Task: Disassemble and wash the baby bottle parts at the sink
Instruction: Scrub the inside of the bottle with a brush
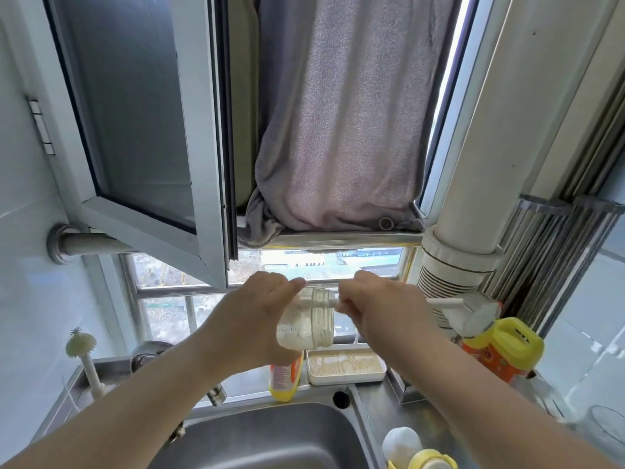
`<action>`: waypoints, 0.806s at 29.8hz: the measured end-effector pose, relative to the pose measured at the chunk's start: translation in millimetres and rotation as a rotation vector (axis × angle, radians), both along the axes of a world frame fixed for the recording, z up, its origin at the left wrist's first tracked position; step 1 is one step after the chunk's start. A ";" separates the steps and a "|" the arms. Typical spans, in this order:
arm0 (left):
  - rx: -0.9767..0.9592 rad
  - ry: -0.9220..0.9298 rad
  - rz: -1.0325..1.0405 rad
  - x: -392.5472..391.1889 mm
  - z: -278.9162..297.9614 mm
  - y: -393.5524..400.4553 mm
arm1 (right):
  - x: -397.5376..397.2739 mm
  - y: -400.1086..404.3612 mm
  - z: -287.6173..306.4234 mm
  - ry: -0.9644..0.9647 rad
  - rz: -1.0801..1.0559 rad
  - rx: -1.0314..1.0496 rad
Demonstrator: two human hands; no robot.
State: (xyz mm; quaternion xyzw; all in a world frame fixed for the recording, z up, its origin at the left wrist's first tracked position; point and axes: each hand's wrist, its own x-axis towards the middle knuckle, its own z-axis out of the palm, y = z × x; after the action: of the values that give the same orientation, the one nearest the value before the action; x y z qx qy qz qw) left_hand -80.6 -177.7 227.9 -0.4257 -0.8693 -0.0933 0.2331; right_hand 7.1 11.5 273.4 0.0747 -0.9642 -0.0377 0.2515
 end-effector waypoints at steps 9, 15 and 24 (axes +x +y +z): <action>0.031 -0.074 0.038 -3.6 -6.5 -11.7 | -0.3 10.3 -6.0 -0.125 -0.076 -0.182; 0.038 -0.042 0.017 -5.1 -8.4 -8.5 | -4.2 9.0 -10.6 -0.347 -0.097 -0.363; 0.067 -0.065 -0.039 -2.6 -7.0 -14.6 | 3.5 26.2 9.7 -0.271 -0.021 -0.092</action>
State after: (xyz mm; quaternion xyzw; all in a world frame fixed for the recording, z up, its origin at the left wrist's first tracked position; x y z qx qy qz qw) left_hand -83.2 -192.3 220.9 -0.4311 -0.8645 -0.1409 0.2169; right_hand 10.5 37.8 283.2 0.0572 -0.9908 0.0144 0.1220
